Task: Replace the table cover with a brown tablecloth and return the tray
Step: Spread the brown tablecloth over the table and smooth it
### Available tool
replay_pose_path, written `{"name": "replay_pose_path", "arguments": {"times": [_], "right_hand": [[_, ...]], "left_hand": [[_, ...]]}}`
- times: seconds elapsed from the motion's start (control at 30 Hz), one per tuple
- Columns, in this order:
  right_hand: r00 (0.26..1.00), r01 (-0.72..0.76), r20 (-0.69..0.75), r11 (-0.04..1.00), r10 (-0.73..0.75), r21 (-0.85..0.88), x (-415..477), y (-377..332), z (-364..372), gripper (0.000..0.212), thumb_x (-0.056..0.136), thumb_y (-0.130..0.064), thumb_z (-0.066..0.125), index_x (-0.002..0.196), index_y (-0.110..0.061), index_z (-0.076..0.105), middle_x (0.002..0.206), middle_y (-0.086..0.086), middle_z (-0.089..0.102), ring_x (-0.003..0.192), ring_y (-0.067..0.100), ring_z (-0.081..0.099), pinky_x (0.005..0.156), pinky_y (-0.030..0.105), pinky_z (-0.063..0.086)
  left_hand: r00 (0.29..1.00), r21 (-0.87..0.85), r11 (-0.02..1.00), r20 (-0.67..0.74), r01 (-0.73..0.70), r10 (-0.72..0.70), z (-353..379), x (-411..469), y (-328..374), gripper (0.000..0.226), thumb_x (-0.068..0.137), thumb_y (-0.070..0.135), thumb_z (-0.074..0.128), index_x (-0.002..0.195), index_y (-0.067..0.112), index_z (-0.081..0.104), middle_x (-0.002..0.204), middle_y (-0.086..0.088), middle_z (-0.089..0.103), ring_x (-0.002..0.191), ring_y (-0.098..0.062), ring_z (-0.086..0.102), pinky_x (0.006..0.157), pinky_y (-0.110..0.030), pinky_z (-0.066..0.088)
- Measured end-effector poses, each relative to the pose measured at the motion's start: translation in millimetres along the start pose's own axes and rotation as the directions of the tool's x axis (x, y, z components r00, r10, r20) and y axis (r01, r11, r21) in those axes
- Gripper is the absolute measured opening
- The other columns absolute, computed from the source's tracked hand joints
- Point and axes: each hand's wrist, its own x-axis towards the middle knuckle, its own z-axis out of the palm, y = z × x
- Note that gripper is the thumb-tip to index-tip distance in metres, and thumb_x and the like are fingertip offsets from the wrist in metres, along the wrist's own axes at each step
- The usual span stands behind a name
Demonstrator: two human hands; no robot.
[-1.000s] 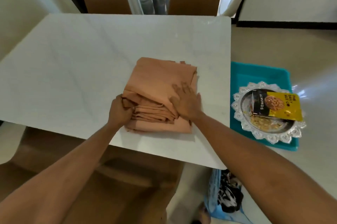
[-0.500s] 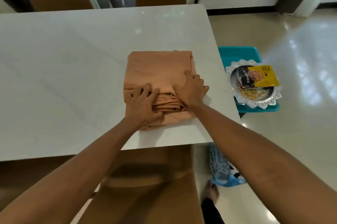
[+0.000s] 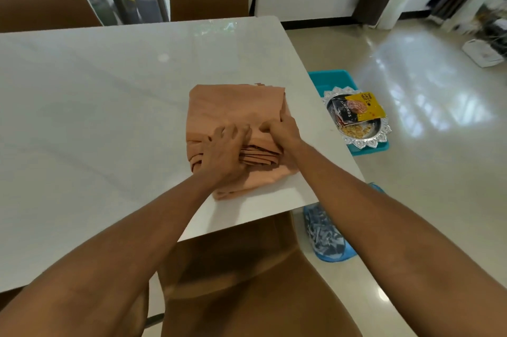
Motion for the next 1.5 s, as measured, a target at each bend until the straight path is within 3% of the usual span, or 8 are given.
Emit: {"name": "replay_pose_path", "arguments": {"times": [0.17,0.3,0.5,0.7,0.83,1.0,1.2,1.5], "right_hand": [[0.998,0.066,-0.007,0.993,-0.066,0.098,11,-3,2,0.075,0.085,-0.020,0.060,0.152,-0.042,0.033,0.114,-0.011,0.062,0.094,0.013,0.064,0.062,0.021,0.049],[0.985,0.037,-0.171,0.999,-0.031,0.032,17,-5,-6,0.047,0.093,-0.048,0.055,0.135,-0.027,0.052,0.120,-0.005,0.063,0.108,0.020,0.060,0.094,0.041,0.050],[0.907,0.148,-0.306,0.901,-0.287,-0.408,13,47,-13,0.035,0.100,-0.038,0.044,0.131,-0.026,0.055,0.119,0.006,0.058,0.110,0.028,0.053,0.089,0.042,0.046],[0.893,0.093,-0.260,0.716,-0.367,-0.692,8,94,-8,0.035,0.102,-0.034,0.045,0.134,-0.028,0.057,0.126,0.010,0.055,0.110,0.032,0.050,0.086,0.043,0.037],[0.846,0.297,-0.167,0.708,-0.506,-0.641,10,57,6,0.039,0.093,-0.031,0.052,0.132,-0.026,0.056,0.133,0.005,0.052,0.116,0.027,0.049,0.095,0.045,0.042],[0.857,0.266,-0.222,0.767,-0.466,-0.584,6,38,39,0.077,0.088,-0.059,0.056,0.149,-0.029,0.017,0.158,0.006,0.032,0.141,0.027,0.036,0.113,0.047,0.038],[0.930,-0.072,-0.359,0.925,-0.073,-0.372,27,59,6,0.108,0.069,-0.065,0.074,0.155,-0.033,0.019,0.152,0.009,0.042,0.137,0.034,0.041,0.108,0.055,0.035],[0.822,0.161,-0.378,0.810,-0.426,-0.564,-37,54,53,0.096,0.080,-0.061,0.064,0.157,-0.030,0.016,0.154,0.007,0.040,0.137,0.030,0.042,0.110,0.048,0.037]], "left_hand": [[0.969,-0.091,0.993,0.243,0.071,-0.047,3,8,5,0.099,0.074,0.071,0.056,0.153,0.040,0.006,0.156,-0.003,0.028,0.136,-0.030,0.035,0.109,-0.062,0.029],[0.987,-0.050,0.999,0.160,0.016,-0.008,2,14,23,0.100,0.078,0.073,0.055,0.155,0.036,0.003,0.162,-0.007,0.016,0.142,-0.032,0.026,0.109,-0.060,0.029],[0.998,-0.248,0.967,-0.027,-0.063,0.058,12,31,25,0.037,0.086,0.036,0.047,0.120,0.023,0.055,0.113,-0.002,0.064,0.103,-0.029,0.059,0.078,-0.037,0.043],[0.818,-0.865,0.348,0.116,0.361,-0.563,-19,44,1,0.044,0.095,0.044,0.052,0.134,0.023,0.052,0.104,0.014,0.061,0.090,-0.001,0.057,0.077,-0.017,0.045],[0.738,-0.905,0.222,0.134,0.364,-0.661,-37,43,-28,0.025,0.098,0.028,0.051,0.122,0.025,0.059,0.100,0.008,0.063,0.099,-0.020,0.062,0.077,-0.027,0.050],[0.826,-0.871,0.348,0.106,0.346,-0.554,-48,30,-28,0.038,0.097,0.034,0.056,0.134,0.024,0.056,0.113,0.006,0.065,0.101,-0.012,0.062,0.083,-0.027,0.051],[0.974,-0.720,0.674,0.013,0.166,-0.226,-57,10,-25,0.019,0.101,0.023,0.054,0.117,0.030,0.061,0.095,0.025,0.058,0.080,0.016,0.054,0.067,-0.004,0.042],[0.995,-0.590,0.805,-0.104,-0.057,-0.006,-46,-15,-33,0.018,0.094,0.012,0.055,0.106,0.023,0.063,0.090,0.015,0.064,0.083,-0.001,0.060,0.069,-0.012,0.043]]}}
